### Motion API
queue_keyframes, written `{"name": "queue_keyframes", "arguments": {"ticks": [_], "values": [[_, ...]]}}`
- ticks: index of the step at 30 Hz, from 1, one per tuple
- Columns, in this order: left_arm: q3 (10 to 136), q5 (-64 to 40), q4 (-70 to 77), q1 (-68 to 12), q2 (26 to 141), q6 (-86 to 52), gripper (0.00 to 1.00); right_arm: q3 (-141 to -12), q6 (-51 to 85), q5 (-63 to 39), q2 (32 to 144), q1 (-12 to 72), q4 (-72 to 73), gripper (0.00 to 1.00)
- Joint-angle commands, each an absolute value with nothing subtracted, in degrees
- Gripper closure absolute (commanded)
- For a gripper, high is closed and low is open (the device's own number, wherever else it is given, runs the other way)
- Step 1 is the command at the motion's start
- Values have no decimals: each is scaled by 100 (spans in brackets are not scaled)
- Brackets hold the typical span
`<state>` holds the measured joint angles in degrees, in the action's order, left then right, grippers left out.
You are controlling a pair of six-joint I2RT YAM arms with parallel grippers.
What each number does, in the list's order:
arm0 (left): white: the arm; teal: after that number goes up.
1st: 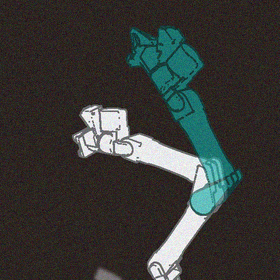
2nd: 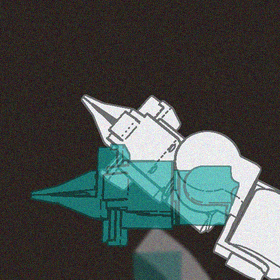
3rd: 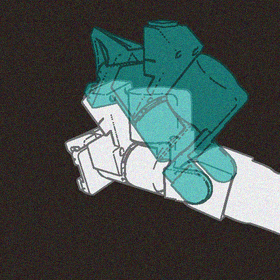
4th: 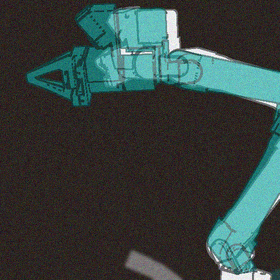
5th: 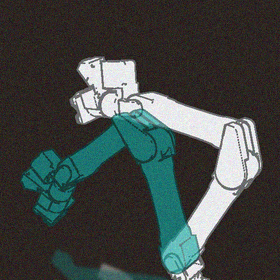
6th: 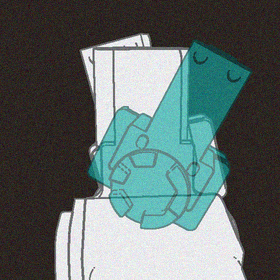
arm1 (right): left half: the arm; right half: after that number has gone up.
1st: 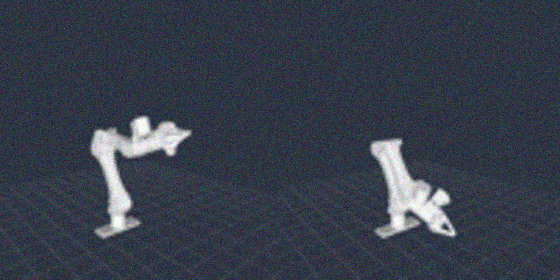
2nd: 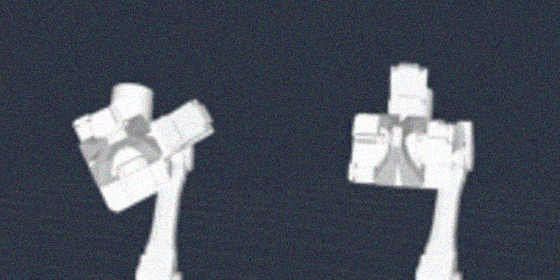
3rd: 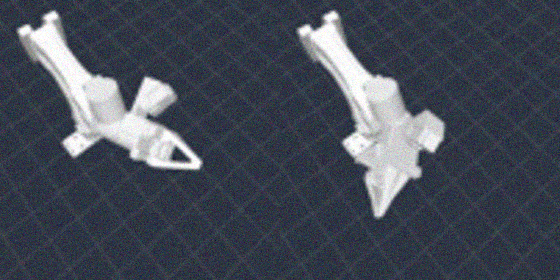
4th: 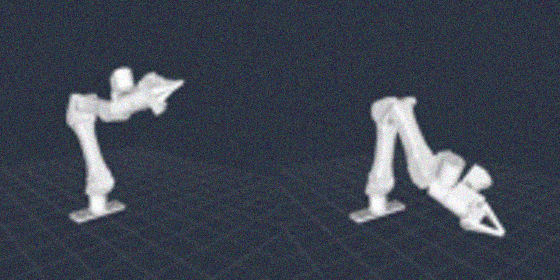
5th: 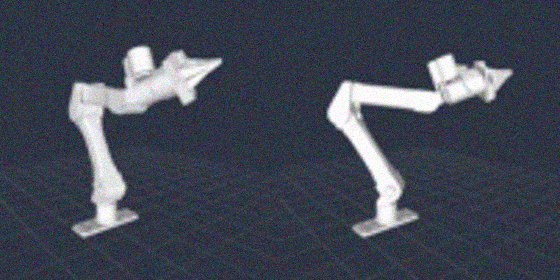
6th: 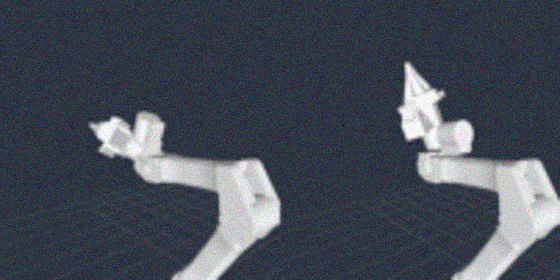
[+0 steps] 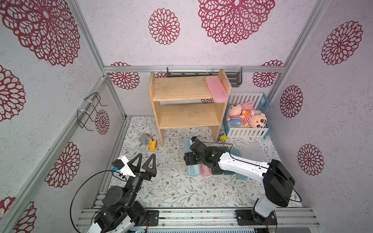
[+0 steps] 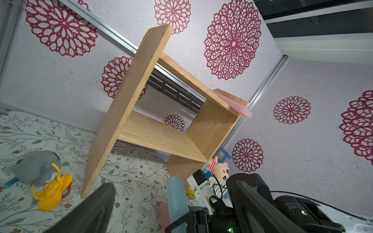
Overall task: Remove the pencil cases from the shelf
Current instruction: Place the pencil case at the center of the board.
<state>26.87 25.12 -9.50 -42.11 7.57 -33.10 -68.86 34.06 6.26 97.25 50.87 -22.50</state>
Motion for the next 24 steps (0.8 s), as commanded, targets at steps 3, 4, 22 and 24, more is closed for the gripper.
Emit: {"name": "queue_keyframes", "arguments": {"ticks": [3,4,22,24], "values": [[2716,2545,-966,-4254,1086,-3581,3,-7189,3371,430,10144,4909,-1878,35],[2724,2540,-956,-4254,1141,-3630,3,-7202,3375,412,10235,4863,-1855,35],[3261,2629,-979,-4254,2157,-4200,3,-7518,3303,759,10918,4662,-1863,1],[3256,2593,-787,-4254,2250,-4235,3,-7541,3302,808,10846,4667,-1907,1]]}}
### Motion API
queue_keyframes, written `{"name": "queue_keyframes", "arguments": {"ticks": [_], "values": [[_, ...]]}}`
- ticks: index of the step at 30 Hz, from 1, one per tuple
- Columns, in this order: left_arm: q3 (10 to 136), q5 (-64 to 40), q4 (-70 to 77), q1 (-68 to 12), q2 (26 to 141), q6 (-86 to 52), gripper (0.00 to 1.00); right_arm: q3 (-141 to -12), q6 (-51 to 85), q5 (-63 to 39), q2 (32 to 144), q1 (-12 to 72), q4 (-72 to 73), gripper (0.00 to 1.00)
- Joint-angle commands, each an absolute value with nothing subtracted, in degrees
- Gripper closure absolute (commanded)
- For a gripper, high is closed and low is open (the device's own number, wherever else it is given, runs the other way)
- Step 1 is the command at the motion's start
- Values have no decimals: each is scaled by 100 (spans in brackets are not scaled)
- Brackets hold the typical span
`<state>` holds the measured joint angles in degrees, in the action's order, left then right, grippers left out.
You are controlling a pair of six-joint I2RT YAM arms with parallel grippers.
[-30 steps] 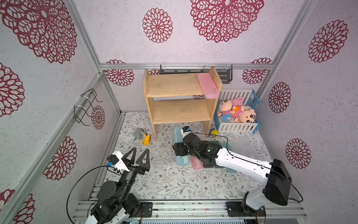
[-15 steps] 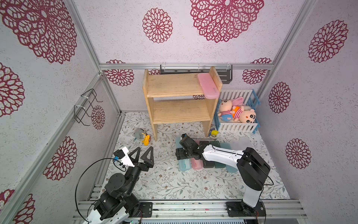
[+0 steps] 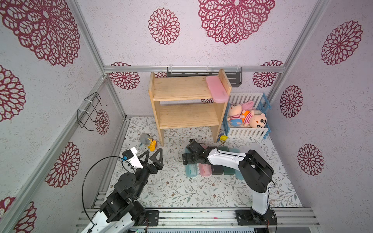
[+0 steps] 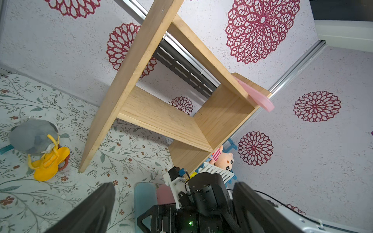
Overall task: Remove the pencil cases from the shelf
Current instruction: Place the pencil case at the center of the board, then pick up the pencil case from the shelf.
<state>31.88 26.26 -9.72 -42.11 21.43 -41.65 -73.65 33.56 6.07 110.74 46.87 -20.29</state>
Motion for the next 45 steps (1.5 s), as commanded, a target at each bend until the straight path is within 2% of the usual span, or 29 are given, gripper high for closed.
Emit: {"name": "queue_keyframes", "arguments": {"ticks": [1,7,9,14,19,22,25,29,35,45], "values": [[3297,2576,-721,-4254,2315,-4251,3,-7543,3300,823,10760,4667,-1907,1],[3690,2656,-456,-4254,2997,-4806,3,-6922,3066,1394,9450,4667,-1494,1],[3797,2374,-18,-4254,3351,-4986,3,-6451,2924,1570,8834,4644,-1277,1],[4434,1850,610,-4263,4497,-5320,3,-5940,2934,1009,7976,3967,-1943,1],[5639,1198,752,-4271,5992,-5587,3,-5255,2652,1271,6684,3727,-2047,1],[6014,1159,1162,-4320,6628,-5838,3,-4982,2643,1125,6247,3150,-2229,1],[6447,1149,1286,-4355,7134,-5950,3,-4822,2619,911,5956,2537,-2442,1],[7099,1138,1341,-4502,7807,-6243,3,-4751,2524,682,5814,2145,-2486,1],[7914,944,1799,-4583,8715,-6928,3,-4771,2376,20,6071,1902,-2522,1],[9358,654,1471,-4616,9815,-7330,3,-4812,2077,-233,6063,1611,-2619,1]]}}
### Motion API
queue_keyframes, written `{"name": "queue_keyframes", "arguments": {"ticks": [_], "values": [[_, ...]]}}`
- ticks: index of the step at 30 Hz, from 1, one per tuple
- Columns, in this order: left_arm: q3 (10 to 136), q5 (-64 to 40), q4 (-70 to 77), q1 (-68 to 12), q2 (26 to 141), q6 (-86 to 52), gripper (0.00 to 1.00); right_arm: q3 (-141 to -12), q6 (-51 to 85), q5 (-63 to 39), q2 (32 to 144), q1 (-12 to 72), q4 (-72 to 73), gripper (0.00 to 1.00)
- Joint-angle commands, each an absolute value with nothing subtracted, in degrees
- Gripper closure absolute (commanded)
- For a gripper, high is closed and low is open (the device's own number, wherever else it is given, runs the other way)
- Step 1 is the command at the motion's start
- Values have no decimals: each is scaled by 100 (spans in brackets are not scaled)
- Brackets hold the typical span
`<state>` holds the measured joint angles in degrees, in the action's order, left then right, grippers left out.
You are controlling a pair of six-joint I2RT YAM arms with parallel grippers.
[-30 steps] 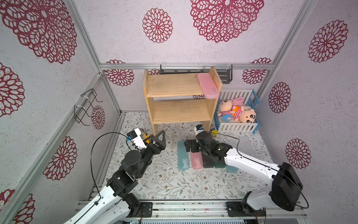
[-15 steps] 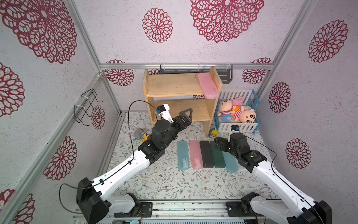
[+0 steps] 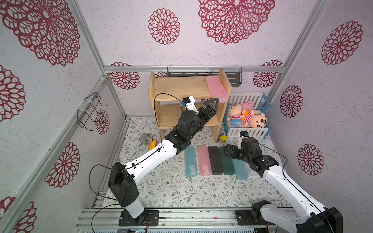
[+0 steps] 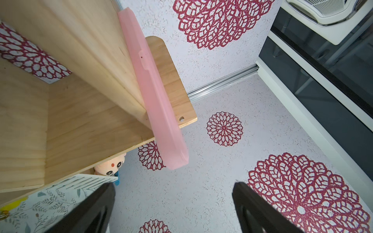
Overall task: Remove the pencil cases from the shelf
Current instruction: Pick up the pencil case from the shelf.
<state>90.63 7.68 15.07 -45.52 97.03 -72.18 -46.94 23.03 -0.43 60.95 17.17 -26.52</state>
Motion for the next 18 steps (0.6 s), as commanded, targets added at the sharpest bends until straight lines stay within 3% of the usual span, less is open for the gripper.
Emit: {"name": "queue_keyframes", "arguments": {"ticks": [1,18], "values": [[9471,652,1387,-4623,9889,-7340,3,-4808,2056,-274,6071,1585,-2613,1],[10516,716,912,-4569,10744,-7685,2,-4850,1837,-526,5980,1276,-2663,1]]}}
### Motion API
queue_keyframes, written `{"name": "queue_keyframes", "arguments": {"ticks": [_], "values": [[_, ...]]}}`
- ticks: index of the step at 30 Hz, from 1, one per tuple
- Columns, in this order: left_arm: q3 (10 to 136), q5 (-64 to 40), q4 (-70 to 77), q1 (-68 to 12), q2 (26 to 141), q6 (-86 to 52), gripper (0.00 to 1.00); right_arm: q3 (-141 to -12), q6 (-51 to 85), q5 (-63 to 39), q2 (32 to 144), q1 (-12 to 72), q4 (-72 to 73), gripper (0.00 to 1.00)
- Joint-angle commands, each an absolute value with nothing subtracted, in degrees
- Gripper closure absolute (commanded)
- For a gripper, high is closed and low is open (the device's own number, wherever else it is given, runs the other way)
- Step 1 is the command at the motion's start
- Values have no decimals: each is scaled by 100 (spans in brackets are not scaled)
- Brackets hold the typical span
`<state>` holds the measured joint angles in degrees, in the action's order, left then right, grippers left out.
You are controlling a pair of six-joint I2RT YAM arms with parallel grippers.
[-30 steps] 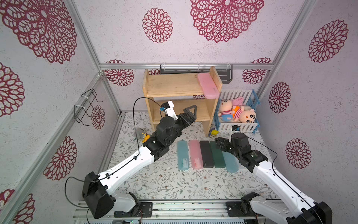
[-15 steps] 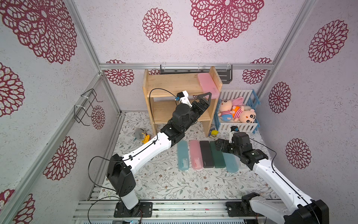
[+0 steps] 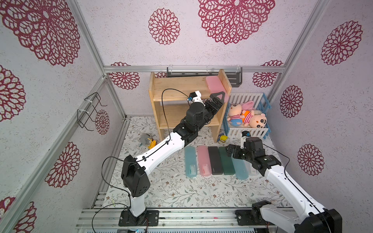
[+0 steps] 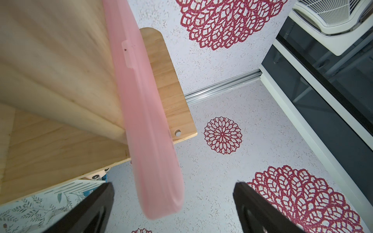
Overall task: Remove the pencil cases from the shelf
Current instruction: Pick up the pencil case from the shelf.
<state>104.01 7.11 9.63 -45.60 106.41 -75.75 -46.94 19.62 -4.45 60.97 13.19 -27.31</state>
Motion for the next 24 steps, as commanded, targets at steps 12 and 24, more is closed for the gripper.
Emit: {"name": "queue_keyframes", "arguments": {"ticks": [12,24], "values": [[10416,817,845,-4447,10623,-7668,15,-4895,1901,-571,6021,1270,-2646,1],[10410,932,806,-4443,10604,-7650,20,-4944,1888,-572,5995,1269,-2698,1]]}}
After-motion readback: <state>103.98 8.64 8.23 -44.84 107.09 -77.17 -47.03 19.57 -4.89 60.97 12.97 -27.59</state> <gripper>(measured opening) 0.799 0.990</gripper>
